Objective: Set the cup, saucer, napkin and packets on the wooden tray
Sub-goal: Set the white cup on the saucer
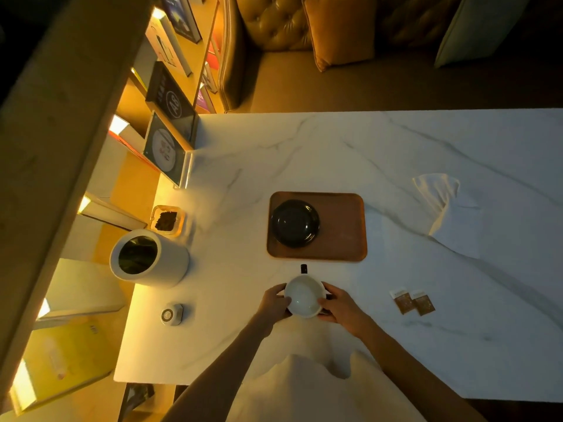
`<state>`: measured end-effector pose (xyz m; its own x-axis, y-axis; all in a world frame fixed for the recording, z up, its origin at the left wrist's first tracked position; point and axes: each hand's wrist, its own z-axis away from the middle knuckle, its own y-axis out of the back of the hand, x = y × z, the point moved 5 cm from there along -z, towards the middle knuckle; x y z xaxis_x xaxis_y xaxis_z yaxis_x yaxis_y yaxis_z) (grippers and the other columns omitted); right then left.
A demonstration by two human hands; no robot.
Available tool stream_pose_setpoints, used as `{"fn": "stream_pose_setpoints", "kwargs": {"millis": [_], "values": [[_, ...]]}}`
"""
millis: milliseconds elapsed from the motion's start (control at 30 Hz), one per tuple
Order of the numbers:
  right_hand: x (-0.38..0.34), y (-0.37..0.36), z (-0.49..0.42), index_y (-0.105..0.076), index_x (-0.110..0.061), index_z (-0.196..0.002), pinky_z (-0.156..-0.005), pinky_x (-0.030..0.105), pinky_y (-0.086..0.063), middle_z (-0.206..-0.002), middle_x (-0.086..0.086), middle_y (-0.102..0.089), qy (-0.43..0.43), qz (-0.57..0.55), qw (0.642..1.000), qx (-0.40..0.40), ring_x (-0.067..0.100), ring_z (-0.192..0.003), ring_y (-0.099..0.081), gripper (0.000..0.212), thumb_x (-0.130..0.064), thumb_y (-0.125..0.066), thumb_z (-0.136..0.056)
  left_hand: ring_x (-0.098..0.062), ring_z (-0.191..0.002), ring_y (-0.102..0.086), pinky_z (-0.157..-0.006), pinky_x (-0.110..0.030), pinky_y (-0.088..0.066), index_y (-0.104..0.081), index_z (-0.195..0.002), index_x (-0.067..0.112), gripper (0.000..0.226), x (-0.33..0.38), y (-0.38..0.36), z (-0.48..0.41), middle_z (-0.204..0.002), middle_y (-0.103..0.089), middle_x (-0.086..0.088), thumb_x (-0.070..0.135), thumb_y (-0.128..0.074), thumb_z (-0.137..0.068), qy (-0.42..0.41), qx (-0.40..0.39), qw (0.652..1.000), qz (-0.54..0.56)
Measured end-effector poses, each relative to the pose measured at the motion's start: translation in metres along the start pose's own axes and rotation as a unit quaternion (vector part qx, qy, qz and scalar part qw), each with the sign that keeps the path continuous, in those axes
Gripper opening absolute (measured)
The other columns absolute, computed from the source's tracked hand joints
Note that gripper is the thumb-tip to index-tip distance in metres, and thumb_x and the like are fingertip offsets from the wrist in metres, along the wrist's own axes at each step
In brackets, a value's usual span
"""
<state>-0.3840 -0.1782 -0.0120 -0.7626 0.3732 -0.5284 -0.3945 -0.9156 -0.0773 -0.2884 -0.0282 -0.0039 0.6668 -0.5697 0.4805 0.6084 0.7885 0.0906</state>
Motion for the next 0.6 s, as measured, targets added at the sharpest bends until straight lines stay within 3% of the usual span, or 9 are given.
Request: {"fn": "stream_pose_setpoints", "kwargs": {"millis": [200,333,600], "values": [[-0.054,-0.006,-0.019,-0.041,-0.018,-0.139,-0.093,0.050,-0.053,-0.134,0.013,-0.050,0.034,0.008,0.999,-0.011,0.034,-0.120,-0.053,0.054,-0.005,-0.059,-0.090,-0.027,-0.104,-0.061,-0.066,-0.026,-0.058,-0.051,-0.133,0.017,0.044,0.045,0.019,-0.020,-0.120,-0.056,-0.009,0.006,-0.056,-0.091,-0.051,0.001,0.999,-0.005],[-0.094,-0.008,-0.039,-0.042,-0.016,-0.138,-0.092,0.049,-0.053,-0.136,0.015,-0.047,0.048,-0.012,0.999,0.004,0.036,-0.122,-0.051,0.052,0.000,-0.055,-0.090,-0.023,-0.104,-0.057,-0.066,-0.024,-0.056,-0.053,-0.118,0.025,0.031,0.083,0.027,-0.040,-0.117,-0.054,-0.005,0.008,-0.055,-0.092,-0.094,-0.009,0.995,-0.008],[-0.144,-0.004,-0.083,-0.043,-0.015,-0.139,-0.096,0.053,-0.050,-0.138,0.017,-0.043,0.042,-0.018,0.998,0.049,0.039,-0.125,-0.046,0.051,0.002,-0.050,-0.092,-0.031,-0.119,-0.050,-0.091,-0.045,-0.057,-0.046,-0.138,0.013,0.047,0.136,0.031,-0.089,-0.132,-0.049,-0.012,0.003,-0.048,-0.093,-0.110,0.021,0.993,-0.035]]}}
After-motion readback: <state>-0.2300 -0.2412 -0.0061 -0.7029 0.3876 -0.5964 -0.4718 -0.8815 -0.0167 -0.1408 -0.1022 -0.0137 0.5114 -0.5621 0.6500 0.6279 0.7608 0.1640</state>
